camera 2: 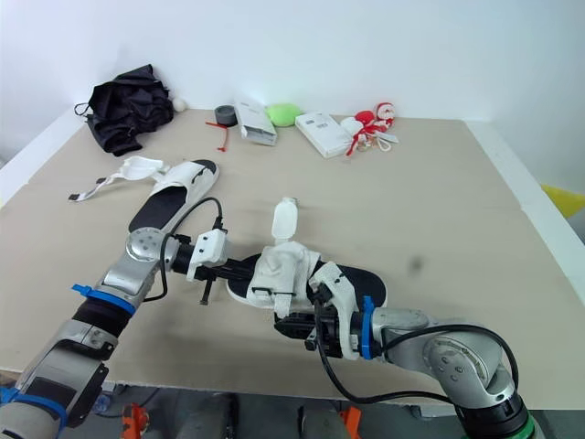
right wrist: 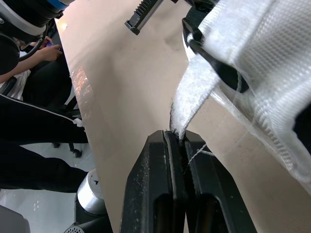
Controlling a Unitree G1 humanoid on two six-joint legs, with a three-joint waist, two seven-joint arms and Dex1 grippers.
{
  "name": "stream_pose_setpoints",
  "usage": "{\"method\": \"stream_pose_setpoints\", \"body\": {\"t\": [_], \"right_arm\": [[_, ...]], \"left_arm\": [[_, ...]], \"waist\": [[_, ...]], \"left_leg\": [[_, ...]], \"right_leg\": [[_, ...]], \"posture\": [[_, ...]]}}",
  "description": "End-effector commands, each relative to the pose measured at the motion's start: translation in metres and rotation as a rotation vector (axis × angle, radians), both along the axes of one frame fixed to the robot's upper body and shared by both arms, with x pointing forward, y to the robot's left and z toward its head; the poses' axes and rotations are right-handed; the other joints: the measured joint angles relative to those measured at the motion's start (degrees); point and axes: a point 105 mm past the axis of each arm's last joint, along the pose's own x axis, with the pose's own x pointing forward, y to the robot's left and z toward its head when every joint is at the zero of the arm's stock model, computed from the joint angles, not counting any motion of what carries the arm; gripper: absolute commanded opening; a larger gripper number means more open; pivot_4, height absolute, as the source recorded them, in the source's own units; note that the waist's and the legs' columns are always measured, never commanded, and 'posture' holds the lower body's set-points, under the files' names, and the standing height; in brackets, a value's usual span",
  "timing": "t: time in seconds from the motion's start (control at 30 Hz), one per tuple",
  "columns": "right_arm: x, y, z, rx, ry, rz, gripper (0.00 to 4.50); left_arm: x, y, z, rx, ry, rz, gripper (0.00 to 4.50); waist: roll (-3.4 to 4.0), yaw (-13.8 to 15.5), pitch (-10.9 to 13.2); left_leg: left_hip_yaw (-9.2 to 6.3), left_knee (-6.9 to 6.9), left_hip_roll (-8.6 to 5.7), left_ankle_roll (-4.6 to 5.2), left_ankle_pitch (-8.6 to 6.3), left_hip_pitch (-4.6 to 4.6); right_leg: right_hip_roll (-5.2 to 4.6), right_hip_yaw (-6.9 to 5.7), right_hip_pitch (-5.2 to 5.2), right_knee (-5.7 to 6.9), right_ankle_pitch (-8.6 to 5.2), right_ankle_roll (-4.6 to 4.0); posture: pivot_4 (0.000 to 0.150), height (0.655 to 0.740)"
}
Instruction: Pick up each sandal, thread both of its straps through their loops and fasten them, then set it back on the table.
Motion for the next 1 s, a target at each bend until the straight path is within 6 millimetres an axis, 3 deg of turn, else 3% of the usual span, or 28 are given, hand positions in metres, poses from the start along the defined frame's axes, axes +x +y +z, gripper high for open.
{"method": "stream_pose_setpoints", "body": {"t": [0.03,0.17,0.3,0.47,0.87,1.0], "right_arm": [[-0.002,0.000,0.008,0.020,-0.027,0.023,0.06],[-0.014,0.003,0.015,0.063,-0.025,0.094,0.06],[-0.037,0.006,0.054,0.247,-0.053,0.260,0.06],[-0.046,0.006,0.080,0.375,-0.074,0.342,0.06],[-0.042,0.013,0.123,0.609,-0.091,0.359,0.06],[-0.026,0.018,0.120,0.598,-0.062,0.285,0.06]], "left_arm": [[-0.013,0.008,-0.044,0.133,0.142,0.013,0.00],[-0.014,0.008,-0.044,0.132,0.144,0.012,0.00],[-0.014,0.007,-0.045,0.133,0.146,0.008,0.00],[-0.013,0.007,-0.044,0.134,0.143,0.006,0.00],[-0.013,0.007,-0.046,0.134,0.148,0.008,0.00],[-0.014,0.007,-0.046,0.132,0.150,0.005,0.00]], "waist": [[0.00,0.00,0.00],[0.00,0.02,0.00],[0.00,0.05,0.01],[-0.03,0.08,0.03],[-0.03,0.16,0.06],[-0.02,0.16,0.07]], "left_leg": [[0.00,0.00,0.00,0.00,0.00,0.00],[-0.02,0.00,-0.01,0.00,0.00,-0.01],[-0.02,0.00,-0.01,0.00,0.00,-0.03],[-0.07,0.00,-0.01,0.00,0.00,-0.03],[-0.09,0.00,-0.01,0.00,0.00,-0.06],[-0.07,-0.01,-0.01,0.00,0.00,-0.10]], "right_leg": [[0.00,0.00,0.00,0.00,0.00,0.01],[0.00,-0.02,0.00,0.00,0.00,0.03],[0.00,-0.02,0.01,0.00,0.11,0.28],[0.00,-0.07,0.02,0.00,0.10,0.25],[-0.01,-0.08,0.01,0.00,0.11,0.28],[-0.01,-0.07,-0.03,0.00,0.10,0.29]], "posture": [[0.150,0.7380],[0.150,0.7380],[0.150,0.7380],[0.150,0.7380],[0.150,0.7380],[0.150,0.7380]]}}
